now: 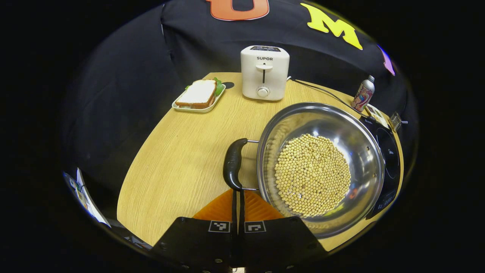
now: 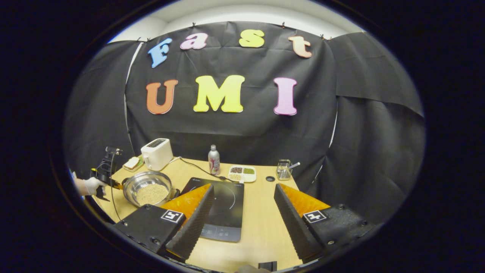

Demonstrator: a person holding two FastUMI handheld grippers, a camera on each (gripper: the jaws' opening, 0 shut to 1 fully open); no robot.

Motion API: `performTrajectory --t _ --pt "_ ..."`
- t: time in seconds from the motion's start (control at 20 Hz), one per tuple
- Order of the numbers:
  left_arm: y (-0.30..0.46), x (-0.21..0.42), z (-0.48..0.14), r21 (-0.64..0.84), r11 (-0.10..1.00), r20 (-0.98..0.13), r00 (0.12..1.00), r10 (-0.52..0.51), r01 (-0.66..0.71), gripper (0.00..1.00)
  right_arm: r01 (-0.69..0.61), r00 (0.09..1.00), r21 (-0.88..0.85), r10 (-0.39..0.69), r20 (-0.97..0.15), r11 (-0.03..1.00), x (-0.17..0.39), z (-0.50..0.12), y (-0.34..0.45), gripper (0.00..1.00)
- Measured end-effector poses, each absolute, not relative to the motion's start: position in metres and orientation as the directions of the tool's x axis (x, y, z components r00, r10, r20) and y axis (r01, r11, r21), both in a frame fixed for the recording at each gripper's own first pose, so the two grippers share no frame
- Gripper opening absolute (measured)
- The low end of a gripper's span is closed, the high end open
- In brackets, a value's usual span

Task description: First push the handle of the pot to place it horizontally, then grasp the pot with both hands and set it on the induction cooktop.

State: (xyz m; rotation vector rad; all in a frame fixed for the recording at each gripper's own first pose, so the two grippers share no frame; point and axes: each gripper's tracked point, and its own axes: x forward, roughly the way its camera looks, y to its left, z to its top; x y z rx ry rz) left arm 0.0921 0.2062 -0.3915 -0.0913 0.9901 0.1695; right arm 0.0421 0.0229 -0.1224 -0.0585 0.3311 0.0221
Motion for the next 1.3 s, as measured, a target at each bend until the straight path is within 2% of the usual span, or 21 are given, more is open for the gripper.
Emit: performTrajectory --t 0.05,0.45,0.5,0.6,0.65,0.7,1.0,1.05,1.1,1.2,1.3 --pt "0.207 0.093 -0.392 0.001 0.983 -0.837 0.538 0.101 -0.183 0.10 -0.033 0.945 -0.055 0.013 -0.328 0.998 0.042 -0.123 0.023 0.99" --pt "0.212 0.099 -0.391 0.005 0.984 -0.842 0.531 0.100 -0.177 0.10 -0.038 0.943 -0.060 0.016 -0.334 0.997 0.041 -0.125 0.027 0.99" --pt "0.212 0.100 -0.391 0.007 0.984 -0.842 0.530 0.101 -0.176 0.00 -0.039 0.942 -0.060 0.017 -0.335 0.997 0.042 -0.126 0.027 0.99" --pt "0.213 0.100 -0.390 0.014 0.985 -0.844 0.526 0.103 -0.170 0.00 -0.043 0.941 -0.060 0.021 -0.338 0.997 0.042 -0.127 0.029 0.99" --pt "0.213 0.099 -0.391 0.018 0.985 -0.845 0.525 0.106 -0.170 0.10 -0.045 0.941 -0.060 0.022 -0.338 0.997 0.042 -0.128 0.030 0.99" --pt "0.212 0.099 -0.391 0.020 0.985 -0.844 0.524 0.109 -0.173 0.00 -0.046 0.941 -0.060 0.023 -0.338 0.997 0.042 -0.128 0.031 0.99" --pt "0.217 0.088 -0.376 0.076 0.987 -0.813 0.564 0.145 -0.144 0.00 -0.059 0.937 -0.038 0.042 -0.346 0.998 0.045 -0.132 0.036 0.99" --pt "0.216 0.086 -0.369 0.082 0.987 -0.799 0.583 0.150 -0.141 0.11 -0.067 0.937 -0.033 0.051 -0.345 0.997 0.045 -0.133 0.039 1.00" --pt "0.217 0.083 -0.361 0.087 0.986 -0.785 0.600 0.156 -0.143 0.00 -0.075 0.937 -0.031 0.060 -0.345 0.997 0.046 -0.133 0.040 1.00" --pt "0.216 0.077 -0.349 0.082 0.987 -0.765 0.626 0.154 -0.141 0.00 -0.100 0.934 -0.023 0.086 -0.347 0.995 0.047 -0.135 0.045 1.00" --pt "0.211 0.066 -0.336 0.057 0.989 -0.755 0.643 0.131 -0.135 0.07 -0.136 0.929 -0.008 0.124 -0.349 0.991 0.047 -0.138 0.051 0.99"
